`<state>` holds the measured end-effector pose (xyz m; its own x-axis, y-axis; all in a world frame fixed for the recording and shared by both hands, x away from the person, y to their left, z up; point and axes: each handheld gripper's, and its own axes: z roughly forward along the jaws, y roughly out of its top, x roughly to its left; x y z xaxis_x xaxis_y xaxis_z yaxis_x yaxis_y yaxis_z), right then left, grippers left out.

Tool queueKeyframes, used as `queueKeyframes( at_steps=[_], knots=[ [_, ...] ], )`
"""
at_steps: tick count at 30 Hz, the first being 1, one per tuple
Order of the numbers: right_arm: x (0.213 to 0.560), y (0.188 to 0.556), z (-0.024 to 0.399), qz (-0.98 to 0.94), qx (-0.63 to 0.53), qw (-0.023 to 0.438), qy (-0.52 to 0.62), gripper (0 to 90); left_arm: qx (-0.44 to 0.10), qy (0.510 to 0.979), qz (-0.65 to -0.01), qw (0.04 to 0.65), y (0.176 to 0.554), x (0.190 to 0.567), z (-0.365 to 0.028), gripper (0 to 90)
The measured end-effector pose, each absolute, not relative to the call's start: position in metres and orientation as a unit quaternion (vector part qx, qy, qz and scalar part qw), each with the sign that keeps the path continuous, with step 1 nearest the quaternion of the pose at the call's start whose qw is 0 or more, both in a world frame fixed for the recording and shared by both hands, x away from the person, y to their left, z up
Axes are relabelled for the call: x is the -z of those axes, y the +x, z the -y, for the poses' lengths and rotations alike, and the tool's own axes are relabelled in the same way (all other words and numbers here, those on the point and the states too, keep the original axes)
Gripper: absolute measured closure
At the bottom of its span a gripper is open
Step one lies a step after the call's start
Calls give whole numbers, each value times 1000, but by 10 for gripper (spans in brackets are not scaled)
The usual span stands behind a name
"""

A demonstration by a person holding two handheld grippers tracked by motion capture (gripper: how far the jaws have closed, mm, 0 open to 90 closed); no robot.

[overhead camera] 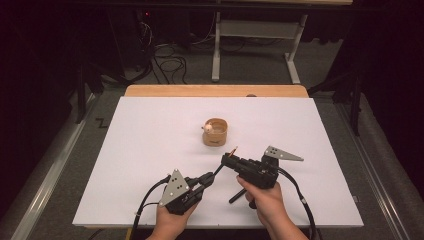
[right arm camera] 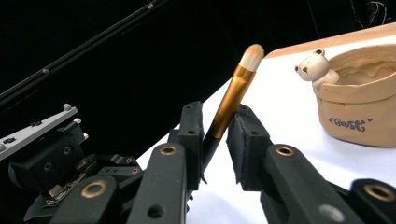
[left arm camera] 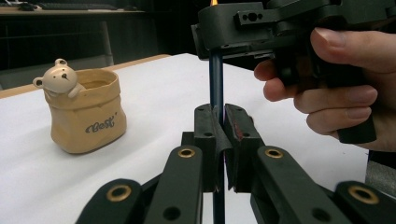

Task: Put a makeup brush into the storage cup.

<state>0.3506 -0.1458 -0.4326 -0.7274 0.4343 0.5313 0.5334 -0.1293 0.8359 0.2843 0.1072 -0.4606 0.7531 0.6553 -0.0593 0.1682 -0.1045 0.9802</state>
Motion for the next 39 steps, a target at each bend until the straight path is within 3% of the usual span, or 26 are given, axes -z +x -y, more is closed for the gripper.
queueKeyframes(
  at_steps=[27, 39],
  knots=[
    [431, 349, 145, 657, 664, 58, -352, 851, -191, 723, -286, 599, 287, 463, -105, 840],
    [429, 347, 147, 660, 665, 39, -347, 851, -179, 731, -284, 594, 289, 464, -102, 690]
  ],
)
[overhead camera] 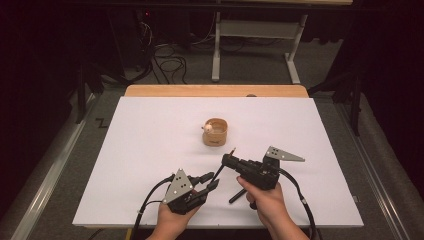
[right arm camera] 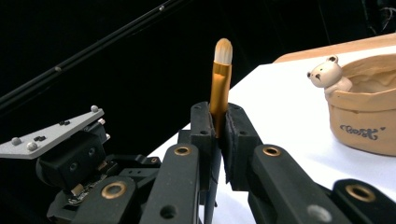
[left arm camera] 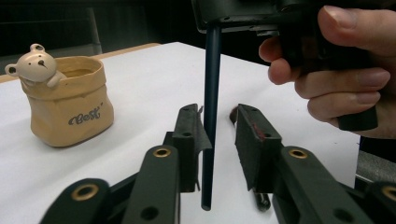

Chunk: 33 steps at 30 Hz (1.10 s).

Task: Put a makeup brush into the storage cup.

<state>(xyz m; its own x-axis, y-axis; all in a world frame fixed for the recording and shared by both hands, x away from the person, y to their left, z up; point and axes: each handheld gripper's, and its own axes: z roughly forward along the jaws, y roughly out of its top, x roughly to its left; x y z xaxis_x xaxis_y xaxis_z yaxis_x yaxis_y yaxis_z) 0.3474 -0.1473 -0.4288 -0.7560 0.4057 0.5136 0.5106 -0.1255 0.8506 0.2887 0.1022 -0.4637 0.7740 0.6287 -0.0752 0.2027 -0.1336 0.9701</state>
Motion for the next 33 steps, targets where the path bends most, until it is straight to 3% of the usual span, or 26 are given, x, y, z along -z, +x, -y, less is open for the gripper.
queueKeyframes(
  at_steps=[33],
  knots=[
    [424, 337, 148, 712, 626, -101, -300, 850, -180, 728, -292, 593, 291, 463, -107, 581]
  ],
)
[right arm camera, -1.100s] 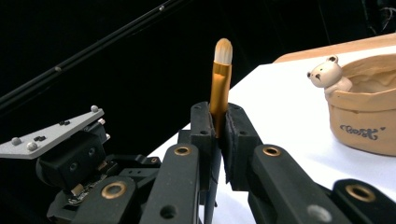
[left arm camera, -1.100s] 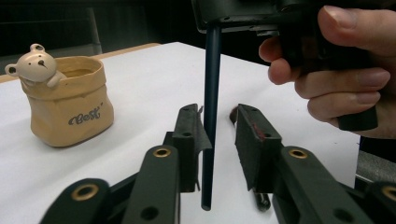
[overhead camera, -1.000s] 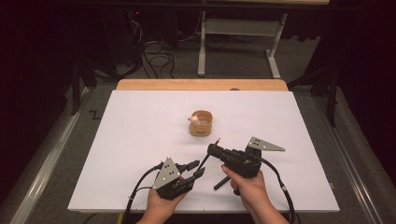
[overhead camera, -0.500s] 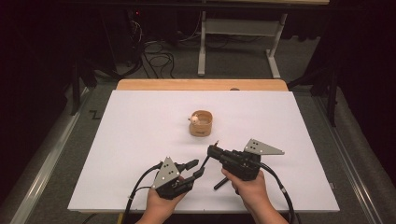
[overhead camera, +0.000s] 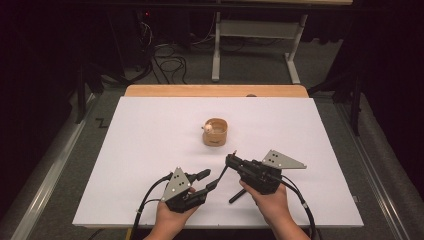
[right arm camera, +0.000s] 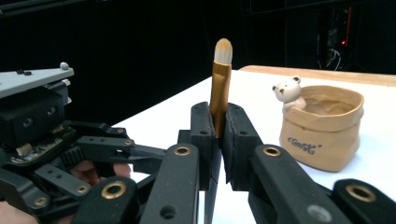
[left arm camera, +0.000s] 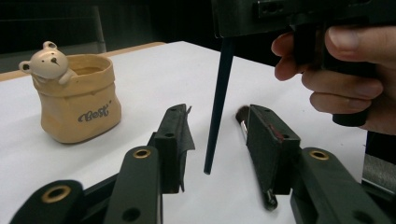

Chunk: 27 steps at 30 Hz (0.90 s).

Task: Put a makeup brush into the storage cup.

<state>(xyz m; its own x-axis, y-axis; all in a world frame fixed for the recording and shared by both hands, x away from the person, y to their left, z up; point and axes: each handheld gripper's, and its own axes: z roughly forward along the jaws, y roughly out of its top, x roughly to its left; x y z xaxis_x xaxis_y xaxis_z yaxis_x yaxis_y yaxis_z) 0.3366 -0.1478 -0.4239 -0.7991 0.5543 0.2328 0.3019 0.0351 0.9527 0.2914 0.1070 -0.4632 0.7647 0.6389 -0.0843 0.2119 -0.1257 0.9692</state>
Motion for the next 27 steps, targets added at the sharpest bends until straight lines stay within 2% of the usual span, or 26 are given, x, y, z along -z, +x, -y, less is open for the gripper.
queueKeyframes(
  at_steps=[10, 19, 27],
  knots=[
    [423, 337, 154, -718, -615, 142, 294, 850, -188, 726, -308, 586, 296, 465, -113, 476],
    [421, 337, 164, -716, -614, 162, 291, 849, -202, 716, -328, 581, 301, 468, -121, 253],
    [420, 339, 172, -709, -616, 173, 297, 849, -203, 703, -350, 585, 305, 462, -135, 163]
  ],
)
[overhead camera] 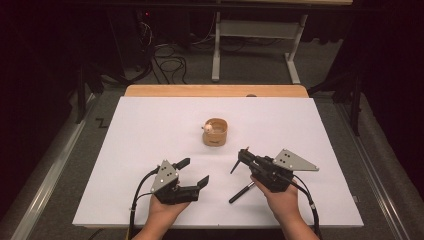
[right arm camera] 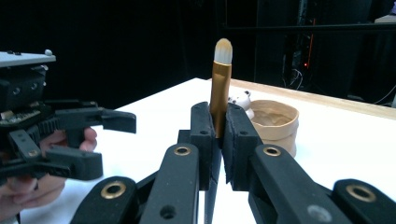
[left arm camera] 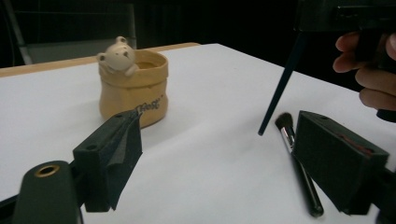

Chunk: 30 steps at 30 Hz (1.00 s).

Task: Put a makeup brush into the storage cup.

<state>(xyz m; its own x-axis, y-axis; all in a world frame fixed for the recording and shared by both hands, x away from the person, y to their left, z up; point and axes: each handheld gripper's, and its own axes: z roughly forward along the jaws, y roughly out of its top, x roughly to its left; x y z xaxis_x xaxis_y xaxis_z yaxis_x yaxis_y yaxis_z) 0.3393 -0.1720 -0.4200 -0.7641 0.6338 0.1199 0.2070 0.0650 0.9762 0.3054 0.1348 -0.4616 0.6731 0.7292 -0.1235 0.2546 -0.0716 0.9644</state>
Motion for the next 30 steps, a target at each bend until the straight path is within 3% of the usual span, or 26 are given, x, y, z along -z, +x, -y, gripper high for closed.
queueKeyframes(
  at_steps=[15, 30],
  knots=[
    [418, 343, 187, -701, -617, 187, 304, 849, -227, 708, -358, 564, 309, 447, -162, 116],
    [417, 346, 193, -694, -618, 201, 311, 849, -240, 698, -385, 555, 302, 460, -192, 27]
  ],
)
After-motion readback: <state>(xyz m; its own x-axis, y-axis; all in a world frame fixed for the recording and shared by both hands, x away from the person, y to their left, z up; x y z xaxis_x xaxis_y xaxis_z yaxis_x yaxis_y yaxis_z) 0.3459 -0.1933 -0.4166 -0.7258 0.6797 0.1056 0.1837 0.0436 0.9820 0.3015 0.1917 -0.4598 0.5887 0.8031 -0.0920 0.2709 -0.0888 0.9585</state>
